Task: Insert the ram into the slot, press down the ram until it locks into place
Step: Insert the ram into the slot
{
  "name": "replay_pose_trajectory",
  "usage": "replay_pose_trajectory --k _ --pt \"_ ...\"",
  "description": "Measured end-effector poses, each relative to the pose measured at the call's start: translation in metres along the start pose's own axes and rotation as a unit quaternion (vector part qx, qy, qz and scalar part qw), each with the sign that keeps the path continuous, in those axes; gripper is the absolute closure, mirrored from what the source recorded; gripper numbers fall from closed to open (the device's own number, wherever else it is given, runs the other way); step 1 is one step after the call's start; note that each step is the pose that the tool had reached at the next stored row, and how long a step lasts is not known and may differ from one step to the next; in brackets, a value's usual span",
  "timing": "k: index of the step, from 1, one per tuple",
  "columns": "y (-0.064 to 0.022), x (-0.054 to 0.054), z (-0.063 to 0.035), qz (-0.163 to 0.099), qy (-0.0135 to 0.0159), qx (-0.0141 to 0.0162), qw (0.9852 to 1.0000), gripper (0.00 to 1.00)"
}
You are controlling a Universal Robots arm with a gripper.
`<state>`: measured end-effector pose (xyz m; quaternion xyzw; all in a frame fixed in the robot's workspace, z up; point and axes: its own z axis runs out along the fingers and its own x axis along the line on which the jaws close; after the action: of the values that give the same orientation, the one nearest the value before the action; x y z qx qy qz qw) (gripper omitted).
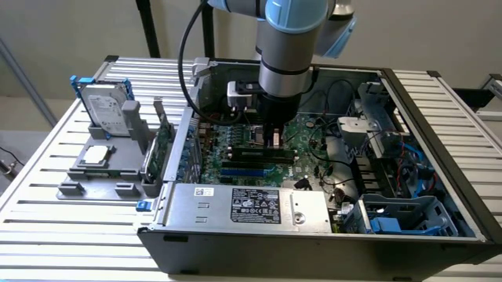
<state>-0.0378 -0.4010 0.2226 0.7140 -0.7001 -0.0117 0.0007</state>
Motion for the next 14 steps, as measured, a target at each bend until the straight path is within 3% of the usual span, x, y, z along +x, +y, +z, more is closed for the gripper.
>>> replay_pose_trajectory --k 11,13,14 --pt "0.0000 -0.0005 0.0032 0.000 0.0000 -0.0001 1.0000 0.86" --pt "0.0000 -0.0004 0.0033 0.000 0.0001 -0.0001 1.0000 0.85" --pt "0.0000 -0.0004 0.0033 0.000 0.0001 -0.0001 1.0000 0.78"
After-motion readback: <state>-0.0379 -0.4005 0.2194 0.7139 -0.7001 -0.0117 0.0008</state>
